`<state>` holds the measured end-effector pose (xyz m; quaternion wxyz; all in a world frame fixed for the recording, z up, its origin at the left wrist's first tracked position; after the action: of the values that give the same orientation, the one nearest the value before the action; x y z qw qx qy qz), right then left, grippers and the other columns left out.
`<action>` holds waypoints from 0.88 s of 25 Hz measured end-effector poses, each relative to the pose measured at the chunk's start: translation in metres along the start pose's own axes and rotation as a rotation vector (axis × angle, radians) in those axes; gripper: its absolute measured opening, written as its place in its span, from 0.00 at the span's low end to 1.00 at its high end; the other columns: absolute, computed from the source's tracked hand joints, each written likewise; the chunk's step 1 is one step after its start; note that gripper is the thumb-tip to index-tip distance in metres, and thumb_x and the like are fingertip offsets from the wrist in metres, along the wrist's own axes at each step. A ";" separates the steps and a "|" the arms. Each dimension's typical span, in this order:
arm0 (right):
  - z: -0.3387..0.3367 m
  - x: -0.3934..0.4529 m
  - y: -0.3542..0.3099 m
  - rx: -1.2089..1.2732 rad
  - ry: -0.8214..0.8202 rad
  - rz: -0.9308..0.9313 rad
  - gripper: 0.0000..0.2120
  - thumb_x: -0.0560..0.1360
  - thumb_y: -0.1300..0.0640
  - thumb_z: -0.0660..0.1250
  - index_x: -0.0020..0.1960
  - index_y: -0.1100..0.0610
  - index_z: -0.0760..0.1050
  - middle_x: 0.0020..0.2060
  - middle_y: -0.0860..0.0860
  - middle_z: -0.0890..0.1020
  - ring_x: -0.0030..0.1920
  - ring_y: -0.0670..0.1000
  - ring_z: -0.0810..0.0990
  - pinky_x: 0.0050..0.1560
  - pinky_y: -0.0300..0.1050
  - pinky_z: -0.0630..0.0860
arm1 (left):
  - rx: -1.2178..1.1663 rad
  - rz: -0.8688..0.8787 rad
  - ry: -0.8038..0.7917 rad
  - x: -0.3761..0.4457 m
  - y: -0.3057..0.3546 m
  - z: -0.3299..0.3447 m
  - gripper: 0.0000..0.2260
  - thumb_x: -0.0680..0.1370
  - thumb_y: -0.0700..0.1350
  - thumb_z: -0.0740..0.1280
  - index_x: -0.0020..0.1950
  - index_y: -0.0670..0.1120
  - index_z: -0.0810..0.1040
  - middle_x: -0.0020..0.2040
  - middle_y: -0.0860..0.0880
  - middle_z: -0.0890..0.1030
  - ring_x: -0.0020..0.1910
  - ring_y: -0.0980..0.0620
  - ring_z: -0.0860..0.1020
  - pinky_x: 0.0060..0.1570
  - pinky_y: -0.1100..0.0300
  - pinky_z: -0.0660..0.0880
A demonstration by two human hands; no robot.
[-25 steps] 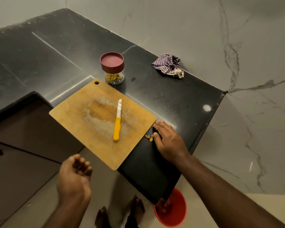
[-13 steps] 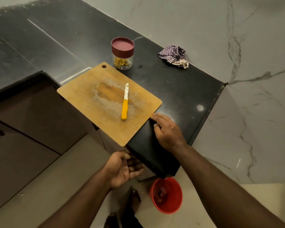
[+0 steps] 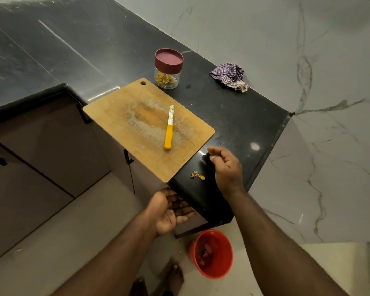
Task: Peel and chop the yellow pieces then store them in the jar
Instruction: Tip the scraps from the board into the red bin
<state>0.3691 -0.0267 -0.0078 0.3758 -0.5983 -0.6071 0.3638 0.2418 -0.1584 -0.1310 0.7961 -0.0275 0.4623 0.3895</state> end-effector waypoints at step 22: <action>0.050 -0.065 -0.024 0.267 -0.143 0.013 0.13 0.73 0.58 0.61 0.52 0.54 0.82 0.47 0.49 0.84 0.50 0.50 0.82 0.53 0.51 0.80 | 0.029 0.055 0.045 -0.002 0.010 -0.006 0.14 0.80 0.45 0.59 0.55 0.39 0.81 0.46 0.39 0.83 0.41 0.45 0.84 0.37 0.53 0.82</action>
<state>0.3136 -0.0922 -0.0109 0.4053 -0.5194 -0.5748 0.4854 0.2306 -0.1546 -0.1299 0.7747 -0.0122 0.4863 0.4039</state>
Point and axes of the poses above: each hand's wrist, its own x-axis towards the middle knuckle, its own z-axis out of the palm, y = z × x, the point moved 10 cm from there along x, towards the middle knuckle
